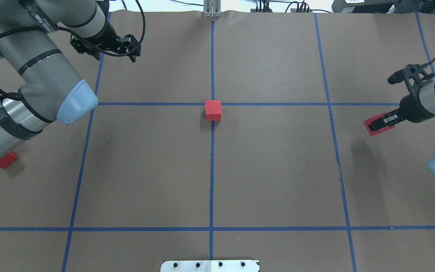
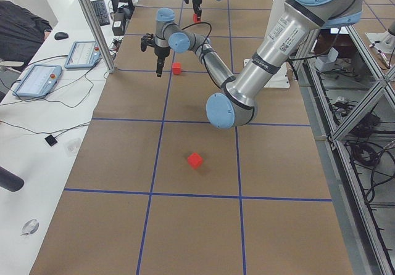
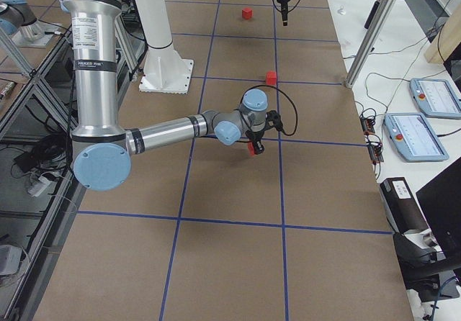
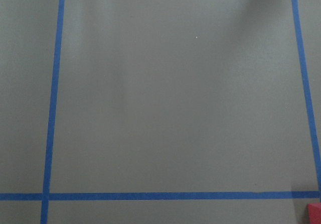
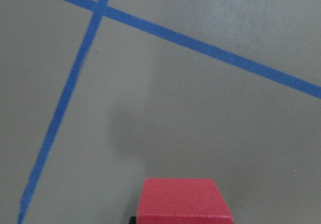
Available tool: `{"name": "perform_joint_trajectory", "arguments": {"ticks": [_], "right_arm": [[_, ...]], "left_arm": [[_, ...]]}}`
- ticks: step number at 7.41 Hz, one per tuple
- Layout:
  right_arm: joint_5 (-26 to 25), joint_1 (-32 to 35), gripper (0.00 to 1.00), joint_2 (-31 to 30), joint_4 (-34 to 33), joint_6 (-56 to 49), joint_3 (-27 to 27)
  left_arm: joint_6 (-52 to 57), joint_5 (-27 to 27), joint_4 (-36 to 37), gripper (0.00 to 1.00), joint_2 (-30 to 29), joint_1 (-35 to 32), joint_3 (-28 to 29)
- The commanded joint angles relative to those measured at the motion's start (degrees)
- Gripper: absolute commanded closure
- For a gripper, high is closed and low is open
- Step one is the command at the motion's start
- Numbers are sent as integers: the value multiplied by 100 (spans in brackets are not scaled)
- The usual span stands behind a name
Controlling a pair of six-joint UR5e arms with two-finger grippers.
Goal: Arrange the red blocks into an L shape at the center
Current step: 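Carry the held red cube toward the center cube with the right gripper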
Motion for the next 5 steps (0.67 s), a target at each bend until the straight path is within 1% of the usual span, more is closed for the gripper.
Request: {"name": "perform_joint_trajectory", "arguments": {"ticks": [1, 2, 3, 4, 5], "right_arm": [[9, -185, 100, 1085, -349, 1149, 66], [-148, -588, 100, 1595, -656, 1504, 75], [-549, -1105, 100, 2009, -911, 1960, 75], [-1284, -1719, 100, 2414, -1096, 2469, 40], [-1561, -2012, 100, 2818, -1438, 2665, 22]], "left_arm": [[612, -25, -191, 1, 682, -268, -256], [904, -95, -209, 1, 946, -444, -370], [1090, -357, -209, 2, 1070, -689, -345], [1109, -464, -218, 2, 1089, -770, -275], [1109, -465, -227, 3, 1133, -780, -240]]}}
